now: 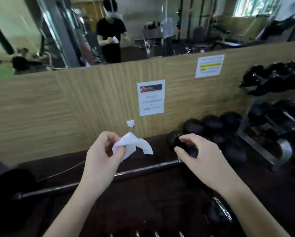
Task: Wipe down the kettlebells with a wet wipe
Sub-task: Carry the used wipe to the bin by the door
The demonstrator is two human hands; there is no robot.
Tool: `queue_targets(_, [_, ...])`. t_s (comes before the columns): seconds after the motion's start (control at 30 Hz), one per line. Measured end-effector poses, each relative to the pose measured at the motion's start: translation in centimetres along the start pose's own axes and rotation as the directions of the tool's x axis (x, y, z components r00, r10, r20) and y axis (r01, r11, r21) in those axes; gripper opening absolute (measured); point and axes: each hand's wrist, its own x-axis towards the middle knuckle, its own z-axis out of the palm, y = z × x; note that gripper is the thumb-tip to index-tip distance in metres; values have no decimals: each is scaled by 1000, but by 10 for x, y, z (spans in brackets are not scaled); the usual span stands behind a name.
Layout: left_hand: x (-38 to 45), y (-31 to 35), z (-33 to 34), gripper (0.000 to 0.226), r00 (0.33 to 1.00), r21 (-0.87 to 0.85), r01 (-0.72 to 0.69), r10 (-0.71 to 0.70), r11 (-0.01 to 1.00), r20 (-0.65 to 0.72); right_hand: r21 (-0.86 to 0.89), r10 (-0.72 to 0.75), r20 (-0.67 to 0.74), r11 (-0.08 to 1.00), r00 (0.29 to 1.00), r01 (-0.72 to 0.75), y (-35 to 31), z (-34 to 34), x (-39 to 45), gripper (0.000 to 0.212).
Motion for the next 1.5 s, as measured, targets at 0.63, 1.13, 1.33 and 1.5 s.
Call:
queue_targets(0.63, [-257,43,-607,8,543,161,320,-42,934,-839,359,-721,466,684,514,635,-588,234,-156,42])
queue_targets(1.13, [-274,-110,-923,10,460,101,407,-108,908,-881,398,-723,541,670,430,627,-837,506,-222,36])
queue_targets(1.33, [-260,-177,-1003,10,466,71,423,-149,903,-872,369,-671,586,721,455,587,-880,597,-230,34])
queue_targets(1.5, [-233,-225,-1068,8,497,37,419,-195,907,-846,336,-632,621,749,464,570,-917,664,-217,35])
